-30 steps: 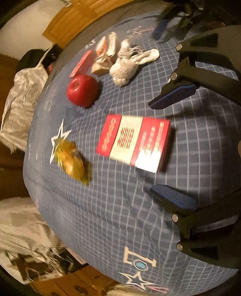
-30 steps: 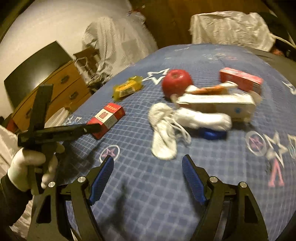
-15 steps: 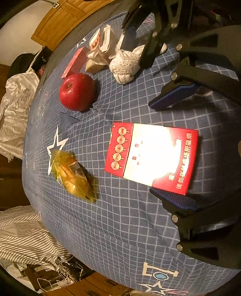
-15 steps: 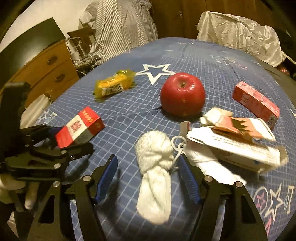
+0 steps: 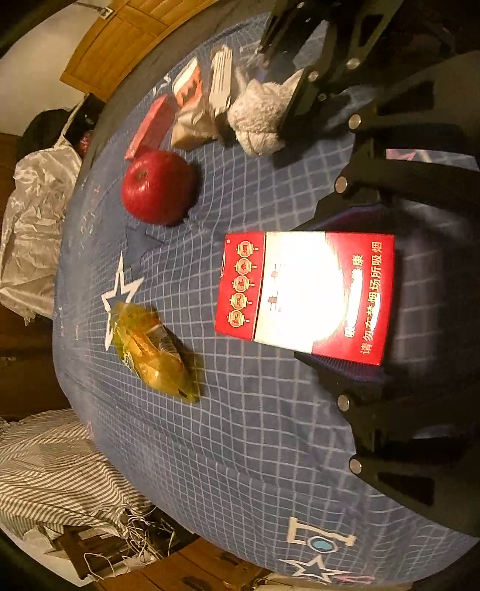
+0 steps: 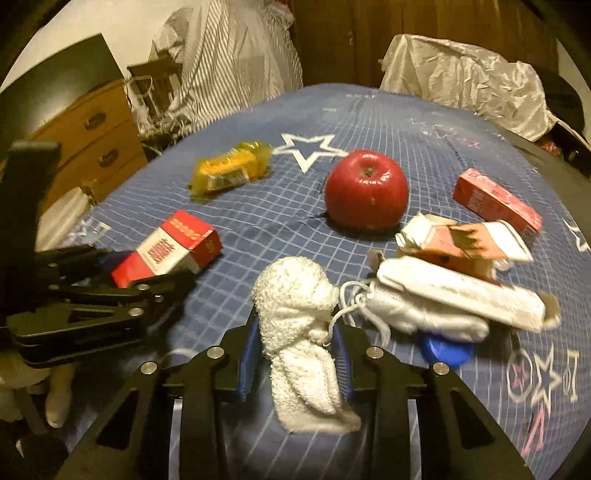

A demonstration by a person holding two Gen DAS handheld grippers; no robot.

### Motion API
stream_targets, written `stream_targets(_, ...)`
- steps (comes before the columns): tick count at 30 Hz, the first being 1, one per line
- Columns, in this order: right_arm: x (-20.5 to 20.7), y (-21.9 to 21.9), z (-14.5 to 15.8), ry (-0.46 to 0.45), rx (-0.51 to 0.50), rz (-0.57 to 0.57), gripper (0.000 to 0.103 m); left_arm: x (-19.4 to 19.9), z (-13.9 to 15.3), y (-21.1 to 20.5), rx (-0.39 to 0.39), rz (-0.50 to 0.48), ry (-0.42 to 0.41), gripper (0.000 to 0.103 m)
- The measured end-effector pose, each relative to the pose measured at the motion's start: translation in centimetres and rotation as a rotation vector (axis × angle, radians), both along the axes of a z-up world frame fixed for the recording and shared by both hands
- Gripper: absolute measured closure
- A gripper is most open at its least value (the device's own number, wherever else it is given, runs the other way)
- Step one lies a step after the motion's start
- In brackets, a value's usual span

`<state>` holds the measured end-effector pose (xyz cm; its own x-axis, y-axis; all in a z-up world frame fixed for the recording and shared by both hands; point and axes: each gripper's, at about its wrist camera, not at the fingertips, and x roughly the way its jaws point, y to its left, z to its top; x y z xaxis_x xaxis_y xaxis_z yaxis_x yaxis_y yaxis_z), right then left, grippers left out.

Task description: Collect trash

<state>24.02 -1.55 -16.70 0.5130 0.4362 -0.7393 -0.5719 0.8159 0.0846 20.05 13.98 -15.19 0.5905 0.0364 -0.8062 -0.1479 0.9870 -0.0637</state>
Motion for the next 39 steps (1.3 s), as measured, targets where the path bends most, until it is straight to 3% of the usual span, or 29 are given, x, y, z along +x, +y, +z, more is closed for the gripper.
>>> stream_targets(9,-8.5,-5.5,2.7,-0.059,0.139,-0.046,0.067,-5.4,2.6,-3.0,0.009,-0.047,-0.108,0.047)
stream_targets(18,-14.0,-11.5,9.0,-0.307,0.15,-0.225,0.067,-9.1,8.8,-9.4,0.008,-0.158,-0.294,0.047)
stream_targets(30,-17.5,-15.0,14.0,-0.47,0.145,-0.361,0.067,-11.6,13.0,-13.2,0.014,-0.198,-0.44,0.047)
stream_targets(39,-18.1,-15.3,15.1,-0.487,0.145,-0.36,0.067,-11.9,13.7,-12.5,0.009,-0.184,-0.456,0.047)
